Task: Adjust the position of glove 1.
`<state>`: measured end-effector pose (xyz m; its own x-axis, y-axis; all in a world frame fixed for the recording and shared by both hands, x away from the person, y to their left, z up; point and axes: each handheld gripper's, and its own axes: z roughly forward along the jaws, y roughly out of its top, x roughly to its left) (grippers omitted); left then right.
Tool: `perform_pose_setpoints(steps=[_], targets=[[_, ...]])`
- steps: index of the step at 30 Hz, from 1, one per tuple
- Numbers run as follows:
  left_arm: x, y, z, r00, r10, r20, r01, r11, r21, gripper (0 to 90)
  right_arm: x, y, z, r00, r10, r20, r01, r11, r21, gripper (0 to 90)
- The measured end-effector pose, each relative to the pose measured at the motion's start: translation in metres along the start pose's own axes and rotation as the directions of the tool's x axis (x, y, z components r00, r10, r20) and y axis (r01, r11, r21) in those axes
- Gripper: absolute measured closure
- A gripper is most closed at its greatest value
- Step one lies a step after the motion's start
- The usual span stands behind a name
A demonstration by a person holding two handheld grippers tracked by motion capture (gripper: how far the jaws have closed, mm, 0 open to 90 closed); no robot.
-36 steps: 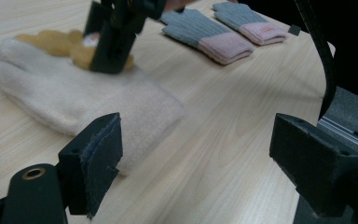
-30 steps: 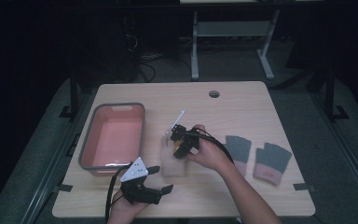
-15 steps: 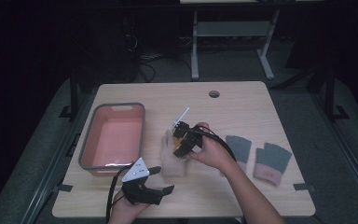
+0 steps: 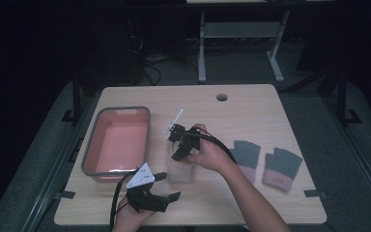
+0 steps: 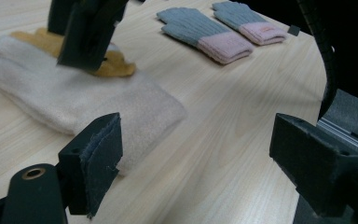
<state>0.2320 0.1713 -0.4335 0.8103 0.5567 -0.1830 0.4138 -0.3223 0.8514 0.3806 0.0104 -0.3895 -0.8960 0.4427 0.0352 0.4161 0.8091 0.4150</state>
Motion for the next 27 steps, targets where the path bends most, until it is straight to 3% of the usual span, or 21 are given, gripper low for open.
perform_pose_setpoints(steps=[3,5,9,14,27], targets=[[0.0,0.0,0.0,1.0,-0.004,0.001,0.004,1.0,0.001,17.1,0.003,0.007,0.007,1.0,-0.007,0.002,0.007,1.0,0.012,48.8],[0.0,0.0,0.0,1.0,-0.001,0.004,0.001,1.0,0.002,17.1,0.002,0.013,0.016,0.9998,0.007,-0.02,-0.007,1.0,0.015,47.9],[0.0,0.0,0.0,1.0,0.0,0.004,0.0,1.0,0.003,17.1,0.001,0.018,0.027,1.0,0.007,-0.004,-0.007,0.999,0.032,47.6],[0.001,0.001,-0.001,1.0,0.0,0.002,0.0,1.0,0.0,17.1,0.006,0.015,0.04,0.9975,-0.054,0.045,0.051,0.996,0.073,48.4],[0.0,0.0,0.0,1.0,-0.001,0.008,0.001,1.0,0.008,17.1,-0.002,0.001,0.034,0.9985,-0.044,0.032,0.041,0.997,0.07,48.9]])
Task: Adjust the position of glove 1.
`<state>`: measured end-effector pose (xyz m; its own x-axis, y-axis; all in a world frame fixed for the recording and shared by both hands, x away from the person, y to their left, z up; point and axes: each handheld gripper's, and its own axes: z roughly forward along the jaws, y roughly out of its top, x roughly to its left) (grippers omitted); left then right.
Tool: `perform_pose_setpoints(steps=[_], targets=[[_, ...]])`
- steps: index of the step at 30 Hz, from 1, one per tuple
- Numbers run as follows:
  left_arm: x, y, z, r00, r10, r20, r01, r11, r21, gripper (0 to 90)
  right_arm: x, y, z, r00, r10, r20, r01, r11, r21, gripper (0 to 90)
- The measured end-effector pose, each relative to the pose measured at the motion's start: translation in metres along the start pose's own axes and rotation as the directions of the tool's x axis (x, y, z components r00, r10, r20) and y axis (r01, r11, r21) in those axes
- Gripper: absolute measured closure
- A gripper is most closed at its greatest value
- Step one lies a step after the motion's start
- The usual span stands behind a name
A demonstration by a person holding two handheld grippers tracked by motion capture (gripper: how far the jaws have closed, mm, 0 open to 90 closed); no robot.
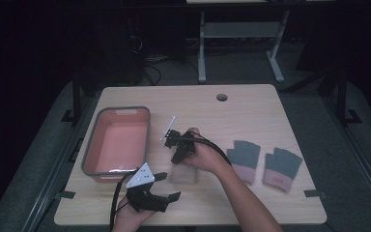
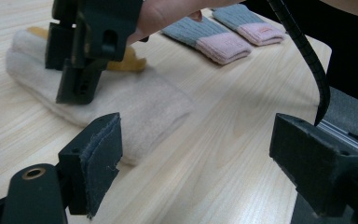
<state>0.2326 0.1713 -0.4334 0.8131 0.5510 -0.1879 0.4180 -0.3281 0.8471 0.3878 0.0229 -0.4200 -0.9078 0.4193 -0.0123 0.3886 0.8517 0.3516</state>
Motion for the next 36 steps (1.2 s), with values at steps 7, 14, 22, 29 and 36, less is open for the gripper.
perform_pose_setpoints(steps=[7,14,22,29,36], targets=[[0.0,0.0,0.002,1.0,-0.004,-0.001,0.004,1.0,0.002,17.1,-0.005,-0.016,-0.006,0.9999,0.012,0.0,-0.012,1.0,0.004,48.4],[-0.001,0.0,0.003,0.9997,-0.018,0.014,0.018,0.9998,0.004,17.1,-0.01,-0.031,-0.011,0.9992,0.039,-0.008,-0.039,0.999,-0.006,46.5],[-0.003,0.003,0.005,0.9997,-0.02,0.012,0.019,0.9998,0.008,17.6,-0.012,-0.04,-0.012,0.9977,0.062,-0.027,-0.063,0.997,-0.038,42.3],[0.0,0.006,0.01,0.9958,-0.082,0.04,0.082,0.9965,0.021,17.7,-0.014,-0.047,-0.024,0.9888,0.128,-0.077,-0.135,0.987,-0.092,36.9],[-0.001,0.01,0.019,0.993,-0.112,0.037,0.109,0.9919,0.065,17.7,-0.019,-0.065,-0.047,0.9722,0.209,-0.106,-0.225,0.96,-0.169,34.4]])
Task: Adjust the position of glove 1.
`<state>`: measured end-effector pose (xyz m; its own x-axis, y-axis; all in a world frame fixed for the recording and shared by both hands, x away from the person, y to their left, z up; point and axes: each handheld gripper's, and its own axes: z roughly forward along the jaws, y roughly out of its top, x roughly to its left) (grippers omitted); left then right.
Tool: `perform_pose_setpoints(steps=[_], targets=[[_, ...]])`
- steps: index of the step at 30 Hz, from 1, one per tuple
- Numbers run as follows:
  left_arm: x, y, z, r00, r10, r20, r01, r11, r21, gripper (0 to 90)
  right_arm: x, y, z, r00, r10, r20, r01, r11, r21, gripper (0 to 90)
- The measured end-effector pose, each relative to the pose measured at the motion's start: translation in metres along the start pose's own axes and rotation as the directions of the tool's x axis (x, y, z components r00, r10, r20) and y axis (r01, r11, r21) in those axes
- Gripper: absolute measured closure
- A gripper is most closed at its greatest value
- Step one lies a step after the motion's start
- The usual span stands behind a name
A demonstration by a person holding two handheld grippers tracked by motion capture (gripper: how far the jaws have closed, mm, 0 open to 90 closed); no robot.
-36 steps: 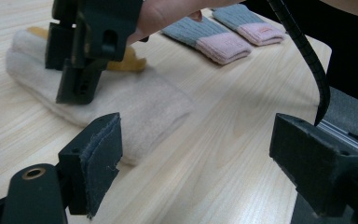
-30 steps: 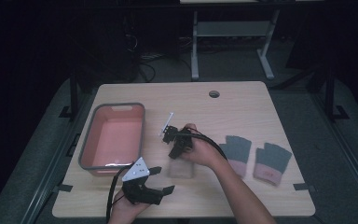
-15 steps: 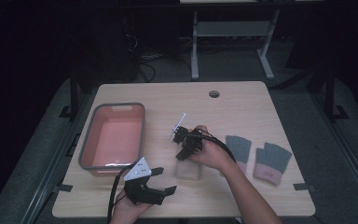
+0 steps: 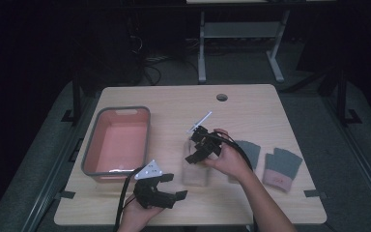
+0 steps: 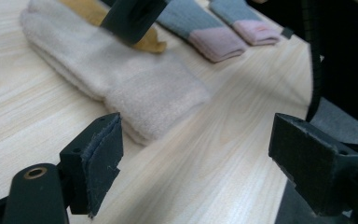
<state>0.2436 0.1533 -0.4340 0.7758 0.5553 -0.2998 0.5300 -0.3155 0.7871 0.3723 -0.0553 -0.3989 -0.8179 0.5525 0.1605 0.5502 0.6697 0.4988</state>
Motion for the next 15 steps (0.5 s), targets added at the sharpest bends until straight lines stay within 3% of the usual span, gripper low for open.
perform_pose_setpoints(steps=[1,2,3,5,7,9,12,15], targets=[[0.0,0.003,0.003,0.9995,-0.003,-0.031,0.004,0.9997,0.025,17.7,0.0,-0.002,-0.003,0.9999,0.011,-0.001,-0.011,1.0,-0.006,34.4],[0.0,0.003,0.003,0.9995,-0.003,-0.031,0.004,0.9997,0.025,17.8,0.0,-0.002,-0.003,0.9999,0.011,-0.001,-0.011,1.0,-0.006,34.4],[0.002,0.008,0.007,0.9986,-0.008,-0.053,0.012,0.9982,0.058,17.8,-0.001,-0.006,-0.009,0.9996,0.028,0.008,-0.028,1.0,-0.013,34.3],[0.005,0.013,0.011,0.9974,-0.032,-0.064,0.036,0.9981,0.05,17.9,-0.003,-0.011,-0.014,0.9988,0.047,0.016,-0.047,0.999,-0.028,34.2],[0.007,0.018,0.015,0.9959,-0.061,-0.067,0.065,0.9961,0.06,17.9,-0.005,-0.017,-0.019,0.9976,0.067,0.017,-0.067,0.997,-0.043,33.4],[0.011,0.022,0.019,0.995,-0.064,-0.077,0.069,0.9948,0.074,21.2,-0.008,-0.022,-0.023,0.9952,0.095,0.024,-0.093,0.994,-0.051,33.1],[0.016,0.026,0.024,0.9901,-0.12,-0.073,0.125,0.9898,0.069,22.4,-0.013,-0.031,-0.027,0.9904,0.137,0.02,-0.135,0.988,-0.074,33.0],[0.021,0.029,0.029,0.986,-0.149,-0.076,0.154,0.9853,0.074,24.0,-0.017,-0.039,-0.03,0.9837,0.18,0.012,-0.178,0.98,-0.086,33.0]])
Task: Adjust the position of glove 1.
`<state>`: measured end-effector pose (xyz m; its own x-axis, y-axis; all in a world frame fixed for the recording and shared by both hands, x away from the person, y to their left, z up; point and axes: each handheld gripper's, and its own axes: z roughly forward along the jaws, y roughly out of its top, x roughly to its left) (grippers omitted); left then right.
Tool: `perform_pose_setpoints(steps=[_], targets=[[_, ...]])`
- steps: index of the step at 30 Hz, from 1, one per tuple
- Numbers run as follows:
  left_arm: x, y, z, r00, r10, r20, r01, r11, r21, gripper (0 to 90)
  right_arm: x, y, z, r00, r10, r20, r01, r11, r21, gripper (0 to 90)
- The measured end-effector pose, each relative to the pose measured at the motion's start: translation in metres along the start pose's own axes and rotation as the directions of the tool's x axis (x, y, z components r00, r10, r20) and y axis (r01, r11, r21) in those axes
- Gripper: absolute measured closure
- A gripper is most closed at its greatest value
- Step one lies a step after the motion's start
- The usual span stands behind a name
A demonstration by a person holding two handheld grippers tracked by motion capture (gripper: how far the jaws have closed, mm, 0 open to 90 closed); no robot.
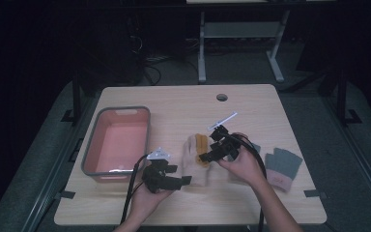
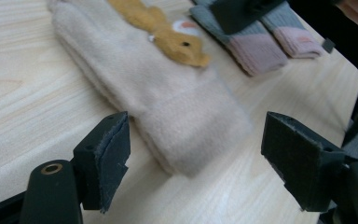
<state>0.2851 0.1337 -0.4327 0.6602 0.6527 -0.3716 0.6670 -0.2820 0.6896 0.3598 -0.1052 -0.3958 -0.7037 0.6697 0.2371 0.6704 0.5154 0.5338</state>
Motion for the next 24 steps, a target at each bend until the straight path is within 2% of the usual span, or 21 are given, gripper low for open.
perform_pose_setpoints(steps=[6,7,10,13,16,17,18,19,20,23,24], targets=[[0.007,0.006,0.01,0.9979,-0.064,0.003,0.064,0.9971,0.042,25.9,-0.008,-0.015,-0.001,0.9955,0.093,-0.019,-0.093,0.995,-0.024,33.1],[0.007,0.006,0.01,0.9979,-0.064,0.003,0.064,0.9971,0.042,26.2,-0.008,-0.015,-0.001,0.9955,0.093,-0.019,-0.093,0.995,-0.024,33.1],[0.012,0.007,0.015,0.9937,-0.112,0.006,0.111,0.9919,0.062,28.9,-0.012,-0.024,0.002,0.9903,0.132,-0.045,-0.133,0.991,-0.031,33.1],[0.015,0.006,0.018,0.9923,-0.124,0.01,0.123,0.9899,0.071,30.3,-0.013,-0.029,0.004,0.988,0.142,-0.061,-0.145,0.988,-0.045,33.3],[0.017,0.005,0.021,0.9895,-0.145,0.008,0.143,0.9859,0.086,32.6,-0.012,-0.036,0.009,0.9805,0.181,-0.077,-0.184,0.982,-0.033,33.9],[0.017,0.005,0.021,0.9895,-0.145,0.008,0.143,0.9859,0.086,33.0,-0.012,-0.036,0.009,0.9805,0.181,-0.077,-0.184,0.982,-0.033,33.9],[0.018,0.004,0.023,0.9887,-0.15,0.01,0.148,0.9848,0.09,33.0,-0.012,-0.04,0.012,0.9756,0.198,-0.096,-0.202,0.978,-0.044,34.7],[0.019,0.003,0.024,0.9865,-0.163,0.014,0.161,0.9824,0.095,33.0,-0.012,-0.04,0.012,0.9756,0.198,-0.096,-0.202,0.978,-0.044,34.7],[0.02,0.002,0.026,0.9843,-0.175,0.018,0.173,0.9799,0.1,33.9,-0.011,-0.043,0.016,0.9691,0.221,-0.111,-0.225,0.974,-0.034,34.7],[0.021,0.001,0.028,0.9833,-0.182,0.015,0.179,0.9781,0.106,34.9,-0.01,-0.045,0.02,0.9659,0.228,-0.122,-0.234,0.971,-0.038,36.6],[0.022,0.001,0.029,0.9836,-0.18,0.003,0.178,0.9765,0.121,34.9,-0.009,-0.048,0.024,0.9593,0.25,-0.131,-0.257,0.966,-0.037,38.5]])
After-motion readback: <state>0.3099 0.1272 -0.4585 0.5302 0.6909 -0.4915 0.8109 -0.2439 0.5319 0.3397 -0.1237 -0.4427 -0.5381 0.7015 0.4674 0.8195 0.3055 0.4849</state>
